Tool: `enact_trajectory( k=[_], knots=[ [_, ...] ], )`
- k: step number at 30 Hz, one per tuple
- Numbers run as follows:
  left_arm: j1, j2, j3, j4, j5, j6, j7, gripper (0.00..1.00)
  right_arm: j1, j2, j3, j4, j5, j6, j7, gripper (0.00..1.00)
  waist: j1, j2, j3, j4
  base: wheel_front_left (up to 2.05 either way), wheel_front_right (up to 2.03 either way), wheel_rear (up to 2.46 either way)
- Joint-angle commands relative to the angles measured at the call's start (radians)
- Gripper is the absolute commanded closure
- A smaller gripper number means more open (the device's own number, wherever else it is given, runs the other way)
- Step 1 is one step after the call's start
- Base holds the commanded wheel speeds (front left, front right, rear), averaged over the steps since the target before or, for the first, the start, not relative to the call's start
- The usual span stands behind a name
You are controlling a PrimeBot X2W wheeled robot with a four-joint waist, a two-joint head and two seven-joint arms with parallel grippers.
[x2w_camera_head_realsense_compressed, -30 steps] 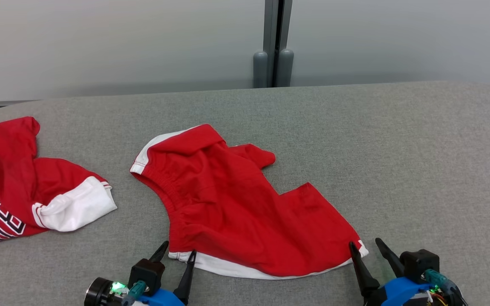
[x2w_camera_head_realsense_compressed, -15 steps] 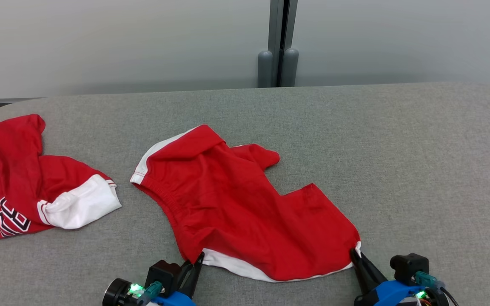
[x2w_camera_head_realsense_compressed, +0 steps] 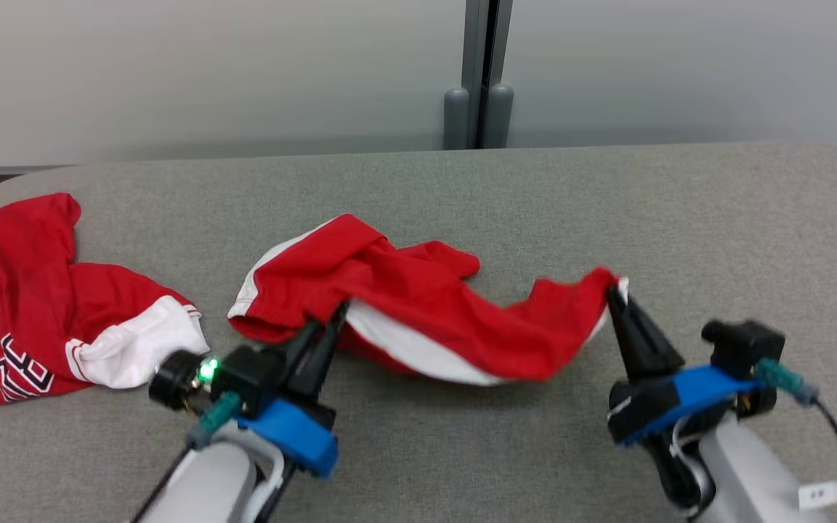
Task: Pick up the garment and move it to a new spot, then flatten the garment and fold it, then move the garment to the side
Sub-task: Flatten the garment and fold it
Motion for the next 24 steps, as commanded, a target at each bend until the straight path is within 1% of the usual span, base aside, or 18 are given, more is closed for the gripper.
enact_trajectory(
  k=[1,4,6,8,11,15,17,19,21,24],
  knots=[
    [-0.057,0.014,-0.008,-0.009,-0.008,-0.001,-0.003,1.00,-0.057,-0.014,0.004,-0.001,0.011,0.001,-0.001,1.00,0.0000,-0.0002,0.016,0.005,0.00,0.00,0.00],
    [-0.224,0.048,-0.036,-0.003,-0.026,-0.001,-0.003,1.00,-0.223,-0.018,0.013,0.033,0.070,0.001,-0.001,1.00,0.0000,-0.0002,0.064,-0.007,0.00,0.00,0.00],
    [-0.345,0.049,-0.038,0.017,-0.080,-0.001,-0.003,1.00,-0.359,-0.023,0.018,0.069,0.113,0.001,0.006,1.00,0.0000,-0.0002,0.105,-0.013,0.00,0.00,0.00],
    [-0.482,0.064,-0.046,0.059,-0.124,-0.001,-0.003,1.00,-0.499,-0.027,0.025,0.116,0.139,0.001,0.015,1.00,0.0000,-0.0002,0.146,-0.021,0.00,0.00,0.00],
    [-0.682,0.062,-0.071,0.125,-0.185,-0.001,0.009,1.00,-0.707,-0.007,-0.003,0.212,0.206,0.001,0.036,1.00,0.0000,-0.0002,0.205,-0.035,0.00,0.00,0.00],
    [-0.934,0.062,-0.115,0.226,-0.246,-0.001,0.023,1.00,-0.966,0.001,-0.052,0.348,0.251,0.001,0.036,1.00,0.0000,-0.0002,0.271,-0.051,0.00,0.00,0.00],
    [-1.043,0.043,-0.128,0.267,-0.280,-0.001,0.018,1.00,-1.079,0.007,-0.084,0.414,0.276,0.001,0.031,1.00,0.0000,-0.0002,0.297,-0.053,0.00,0.00,0.00],
    [-1.126,0.027,-0.142,0.305,-0.308,-0.001,0.012,1.00,-1.162,0.003,-0.079,0.460,0.269,0.001,0.023,1.00,0.0000,-0.0002,0.310,-0.055,0.00,0.00,0.00],
    [-1.195,0.015,-0.146,0.331,-0.344,-0.001,0.004,1.00,-1.223,-0.001,-0.063,0.479,0.263,0.001,0.015,1.00,0.0000,-0.0002,0.317,-0.059,0.00,0.00,0.00],
    [-1.232,0.000,-0.155,0.359,-0.394,-0.001,-0.002,1.00,-1.251,-0.009,-0.042,0.494,0.279,0.001,0.006,1.00,0.0000,-0.0002,0.321,-0.062,0.00,0.00,0.00]
  ],
)
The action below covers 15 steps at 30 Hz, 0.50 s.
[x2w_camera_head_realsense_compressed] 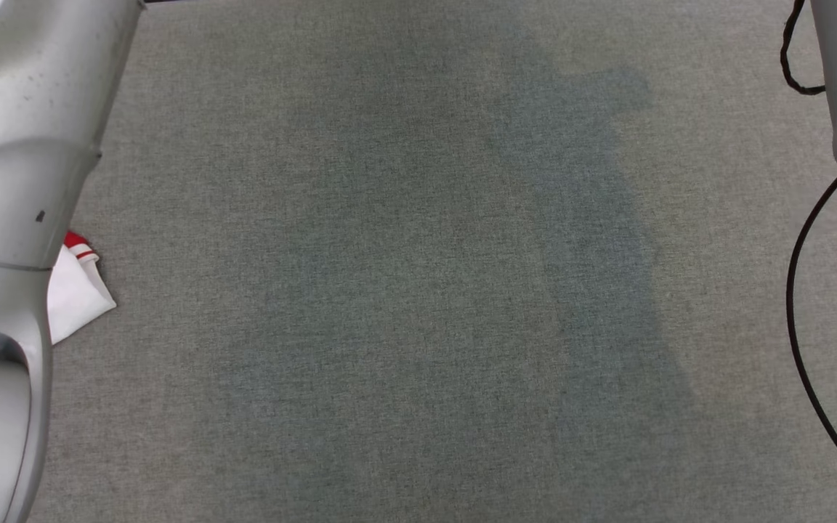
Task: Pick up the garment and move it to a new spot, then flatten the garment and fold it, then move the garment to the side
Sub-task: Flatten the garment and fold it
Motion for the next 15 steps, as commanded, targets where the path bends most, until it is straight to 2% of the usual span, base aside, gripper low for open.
enact_trajectory(
  k=[1,7,11,15],
  knots=[
    [0.005,-0.001,-0.012,0.011,-0.014,0.000,-0.004,1.00,0.006,-0.005,0.020,0.011,0.008,0.001,-0.006,1.00,-0.0001,-0.0003,0.001,-0.002,0.00,0.00,0.00],
    [0.184,0.024,-0.056,-0.040,-0.042,0.000,-0.006,1.00,0.160,-0.011,0.124,-0.007,0.055,0.001,-0.011,1.00,-0.0001,-0.0003,-0.009,-0.012,0.00,0.00,0.00],
    [0.388,0.024,-0.046,-0.122,-0.024,0.000,-0.006,1.00,0.331,-0.042,0.185,-0.043,0.105,0.001,-0.012,1.00,-0.0001,-0.0003,-0.033,-0.005,0.00,0.00,0.00],
    [0.621,0.000,-0.014,-0.210,0.024,0.000,-0.006,1.00,0.531,-0.089,0.238,-0.107,0.144,0.001,-0.013,1.00,-0.0001,-0.0003,-0.078,0.013,0.00,0.00,0.00]
  ],
)
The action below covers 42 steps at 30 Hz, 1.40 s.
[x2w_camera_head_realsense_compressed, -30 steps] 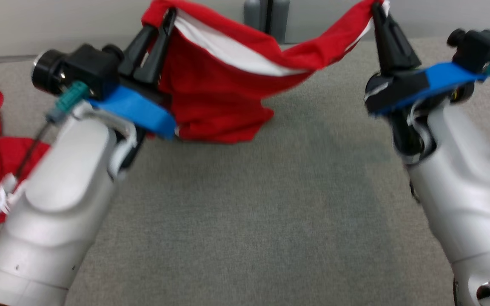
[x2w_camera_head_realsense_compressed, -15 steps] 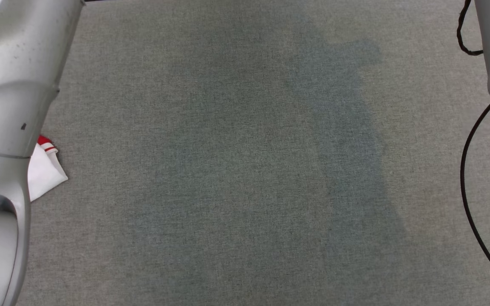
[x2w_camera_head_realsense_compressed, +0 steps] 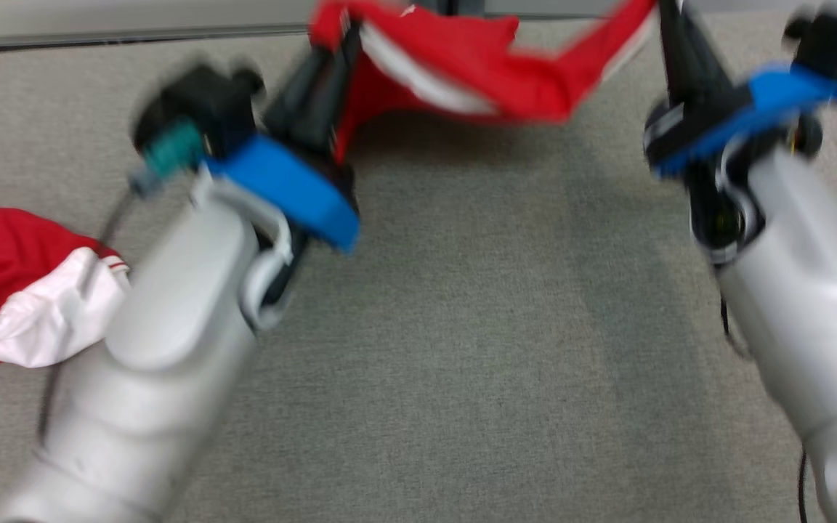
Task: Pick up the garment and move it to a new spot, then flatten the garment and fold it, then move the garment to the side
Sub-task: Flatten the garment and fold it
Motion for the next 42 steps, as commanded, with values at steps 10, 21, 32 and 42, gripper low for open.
enact_trajectory(
  k=[10,21,32,42],
  knots=[
    [0.514,-0.034,0.058,-0.130,0.111,0.000,-0.005,1.00,0.514,-0.100,-0.015,-0.207,0.108,0.001,-0.005,1.00,0.0002,0.0001,-0.153,0.026,0.00,0.00,0.00],
    [0.816,0.022,0.055,-0.149,0.130,0.000,-0.005,1.00,0.966,-0.100,-0.111,-0.400,0.156,0.001,-0.005,1.00,0.0002,0.0001,-0.269,0.057,0.00,0.00,0.00],
    [0.861,0.045,0.027,-0.197,0.125,0.000,-0.005,1.00,1.151,-0.053,-0.268,-0.605,0.083,0.001,0.053,1.00,0.0002,0.0001,-0.258,0.065,0.00,0.00,0.00],
    [0.718,0.022,0.009,-0.230,0.116,0.000,-0.005,1.00,0.861,-0.036,-0.358,-0.599,-0.009,0.001,0.136,1.00,0.0002,0.0001,-0.199,0.113,0.00,0.00,0.00]
  ],
)
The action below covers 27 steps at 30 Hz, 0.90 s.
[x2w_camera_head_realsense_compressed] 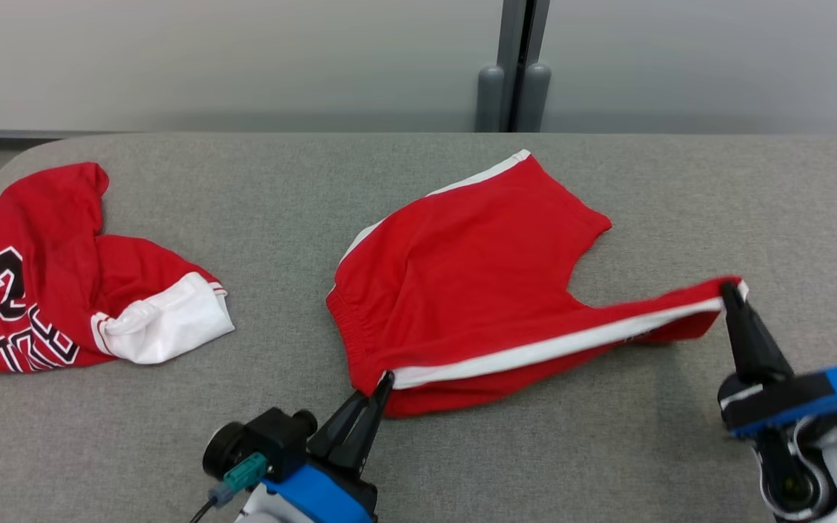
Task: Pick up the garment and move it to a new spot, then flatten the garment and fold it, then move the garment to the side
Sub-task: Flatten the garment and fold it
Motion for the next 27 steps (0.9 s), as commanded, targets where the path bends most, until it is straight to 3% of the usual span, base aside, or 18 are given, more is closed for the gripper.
enact_trajectory(
  k=[1,8,16,23,24,25,26,27],
  knots=[
    [-0.034,-0.003,-0.009,0.000,0.005,0.000,-0.005,1.00,-0.048,-0.003,-0.007,0.013,-0.006,0.001,0.009,1.00,-0.0001,0.0000,0.022,0.019,0.00,0.00,0.00],
    [-0.219,-0.035,0.000,0.049,-0.011,0.000,-0.005,1.00,-0.397,-0.008,0.020,0.179,-0.085,0.001,0.070,1.00,-0.0001,0.0000,0.129,0.077,0.00,0.00,0.00],
    [-0.415,-0.084,0.064,0.158,-0.009,0.000,-0.005,1.00,-0.775,0.022,0.041,0.514,-0.168,0.001,0.094,1.00,-0.0001,0.0000,0.262,0.125,0.00,0.00,0.00],
    [-0.491,-0.123,0.086,0.231,0.009,0.000,-0.005,1.00,-0.953,0.060,0.097,0.762,-0.233,0.001,0.058,1.00,-0.0001,0.0000,0.321,0.151,0.00,0.00,0.00],
    [-0.498,-0.127,0.085,0.238,0.011,0.000,-0.005,1.00,-0.968,0.060,0.101,0.791,-0.242,0.001,0.046,0.89,-0.0001,0.0000,0.323,0.153,0.00,0.00,0.00],
    [-0.502,-0.131,0.090,0.244,0.015,0.000,-0.005,0.99,-0.981,0.064,0.108,0.814,-0.246,0.001,0.036,0.64,-0.0001,0.0000,0.323,0.155,0.00,0.00,0.00],
    [-0.503,-0.135,0.094,0.250,0.022,0.000,-0.005,0.42,-0.989,0.072,0.110,0.837,-0.244,0.001,0.029,0.21,-0.0001,0.0000,0.323,0.156,0.00,0.00,0.00],
    [-0.501,-0.141,0.090,0.257,0.027,0.000,-0.005,0.00,-0.995,0.075,0.113,0.855,-0.241,0.001,0.021,0.00,-0.0001,0.0000,0.320,0.157,0.00,0.00,0.00]
  ],
)
